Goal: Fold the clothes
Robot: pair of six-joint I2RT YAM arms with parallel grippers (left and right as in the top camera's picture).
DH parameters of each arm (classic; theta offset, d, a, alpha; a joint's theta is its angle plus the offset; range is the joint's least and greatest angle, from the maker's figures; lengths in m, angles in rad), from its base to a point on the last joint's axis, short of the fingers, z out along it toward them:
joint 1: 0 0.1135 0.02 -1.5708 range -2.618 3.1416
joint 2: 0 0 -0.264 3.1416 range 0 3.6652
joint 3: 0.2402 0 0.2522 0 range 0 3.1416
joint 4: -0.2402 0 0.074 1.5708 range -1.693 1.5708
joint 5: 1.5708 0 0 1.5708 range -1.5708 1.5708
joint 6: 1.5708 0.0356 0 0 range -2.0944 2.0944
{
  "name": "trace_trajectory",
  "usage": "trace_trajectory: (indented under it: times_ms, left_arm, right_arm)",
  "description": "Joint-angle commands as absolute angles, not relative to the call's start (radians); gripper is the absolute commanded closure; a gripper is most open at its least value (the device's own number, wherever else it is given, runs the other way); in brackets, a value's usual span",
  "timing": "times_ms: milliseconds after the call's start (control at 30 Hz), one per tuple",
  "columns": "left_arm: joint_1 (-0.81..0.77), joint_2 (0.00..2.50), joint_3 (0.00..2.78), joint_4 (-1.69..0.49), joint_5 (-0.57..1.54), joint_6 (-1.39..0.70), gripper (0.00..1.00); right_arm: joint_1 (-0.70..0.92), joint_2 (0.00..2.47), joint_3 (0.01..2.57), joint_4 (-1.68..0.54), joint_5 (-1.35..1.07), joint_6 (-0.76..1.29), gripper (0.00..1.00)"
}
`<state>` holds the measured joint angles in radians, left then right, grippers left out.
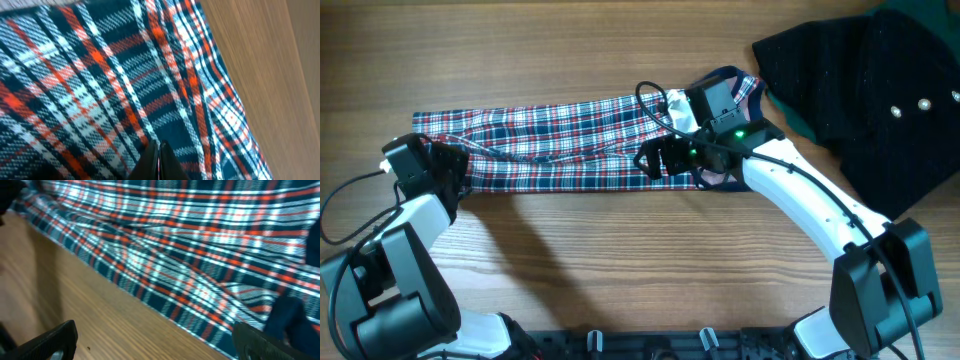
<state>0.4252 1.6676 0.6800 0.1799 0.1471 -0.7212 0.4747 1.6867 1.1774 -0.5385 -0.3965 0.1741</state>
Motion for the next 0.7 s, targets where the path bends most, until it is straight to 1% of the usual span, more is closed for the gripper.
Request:
trace_trajectory:
  times_ms: [0, 100, 167, 267, 333, 400, 500, 667]
  left_arm:
    - [0.422, 1.590, 0.694, 0.163, 0.321, -0.642, 0.96]
    - [0.390, 1.518, 0.694, 0.119, 0.541, -0.562, 0.96]
    - [0.333, 1.492, 0.694, 0.060, 0.598, -0.527, 0.96]
    - [0.191, 1.488, 0.694, -0.007, 0.601, -0.447, 0.96]
    - [0.102, 1.488, 0.694, -0.002, 0.590, -0.444, 0.96]
    - [0.047, 1.488, 0.694, 0.002, 0.547, -0.444, 0.95]
    - [0.017, 1.488, 0.694, -0.006, 0.529, -0.437, 0.94]
    - [0.015, 1.488, 0.694, -0.048, 0.511, -0.395, 0.94]
  right_arm:
    - [0.498, 1.692, 1.235, -0.524, -0.442, 0.132, 0.01]
    - [0.490, 1.692, 1.236, -0.493, -0.427, 0.134, 0.00]
    - [0.485, 1.692, 1.236, -0.488, -0.388, 0.148, 0.00]
    - [0.465, 1.692, 1.236, -0.487, -0.336, 0.188, 0.00]
    - [0.440, 1.692, 1.236, -0.491, -0.336, 0.222, 0.00]
    - [0.408, 1.692, 1.236, -0.492, -0.332, 0.257, 0.00]
    - [0.355, 1.692, 1.236, -0.495, -0.333, 0.291, 0.00]
    - [0.287, 1.692, 1.236, -0.517, -0.332, 0.289, 0.00]
